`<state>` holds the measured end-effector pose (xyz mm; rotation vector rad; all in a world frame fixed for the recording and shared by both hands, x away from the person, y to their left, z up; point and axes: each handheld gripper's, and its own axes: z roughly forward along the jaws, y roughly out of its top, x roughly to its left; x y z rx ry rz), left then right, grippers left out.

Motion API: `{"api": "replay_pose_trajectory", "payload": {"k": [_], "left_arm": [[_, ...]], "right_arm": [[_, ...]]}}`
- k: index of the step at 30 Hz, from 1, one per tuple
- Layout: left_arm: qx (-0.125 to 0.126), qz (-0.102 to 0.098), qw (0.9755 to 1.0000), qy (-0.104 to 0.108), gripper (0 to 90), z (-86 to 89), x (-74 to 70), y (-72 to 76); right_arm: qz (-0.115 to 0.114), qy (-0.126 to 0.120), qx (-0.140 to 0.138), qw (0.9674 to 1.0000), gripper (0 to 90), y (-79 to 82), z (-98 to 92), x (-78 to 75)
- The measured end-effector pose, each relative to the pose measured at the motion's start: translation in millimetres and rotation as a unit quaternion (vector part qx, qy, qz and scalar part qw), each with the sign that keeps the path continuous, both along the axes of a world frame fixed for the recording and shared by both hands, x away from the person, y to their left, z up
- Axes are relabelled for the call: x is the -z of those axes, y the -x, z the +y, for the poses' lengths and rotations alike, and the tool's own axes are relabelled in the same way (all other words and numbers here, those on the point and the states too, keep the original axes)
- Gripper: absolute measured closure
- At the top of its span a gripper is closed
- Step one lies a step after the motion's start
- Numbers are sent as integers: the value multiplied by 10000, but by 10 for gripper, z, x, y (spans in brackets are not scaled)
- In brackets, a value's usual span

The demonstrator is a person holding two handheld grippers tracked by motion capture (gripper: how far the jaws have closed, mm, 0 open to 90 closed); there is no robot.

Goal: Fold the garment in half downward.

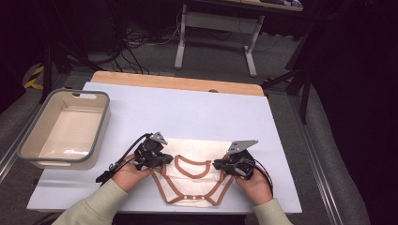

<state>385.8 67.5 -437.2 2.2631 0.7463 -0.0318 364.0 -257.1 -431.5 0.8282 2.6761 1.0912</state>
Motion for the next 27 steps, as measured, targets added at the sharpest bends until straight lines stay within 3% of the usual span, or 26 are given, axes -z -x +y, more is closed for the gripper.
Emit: {"api": "replay_pose_trajectory", "payload": {"k": [4,6,7,9,10,12,13,15,16,17,19,22,27], "left_arm": [[210,-120,9996,129,855,35,-132,135],[419,-151,9989,163,851,45,-187,230],[608,-55,9979,228,843,52,-210,275],[1130,265,9928,307,741,60,-242,333],[1243,355,9912,269,695,68,-273,356],[1311,388,9903,230,603,91,-342,374],[1254,263,9915,221,593,112,-374,375],[971,108,9949,247,542,160,-397,335],[796,126,9964,249,529,184,-386,301],[602,77,9980,185,532,209,-372,272],[148,-208,9997,-45,540,263,-338,220],[-353,-434,9981,-254,565,349,-284,141],[-853,-451,9952,-162,660,472,-179,18]], "right_arm": [[-116,-316,-242,9991,825,140,-40,-169],[-151,-418,-443,9980,828,232,-49,-238],[-117,-479,-615,9969,827,273,-53,-264],[114,-528,-1032,9932,803,345,-48,-302],[223,-530,-1224,9908,765,379,-43,-316],[337,-532,-1486,9869,708,428,-33,-342],[256,-545,-1514,9866,701,442,-35,-361],[88,-626,-1322,9892,666,423,-59,-398],[-34,-659,-1139,9913,625,402,-78,-409],[-201,-647,-904,9936,625,376,-99,-414],[-446,-615,-451,9961,627,323,-152,-408],[-674,-537,240,9960,671,233,-237,-354],[-719,-382,813,9934,768,93,-324,-207]]}}
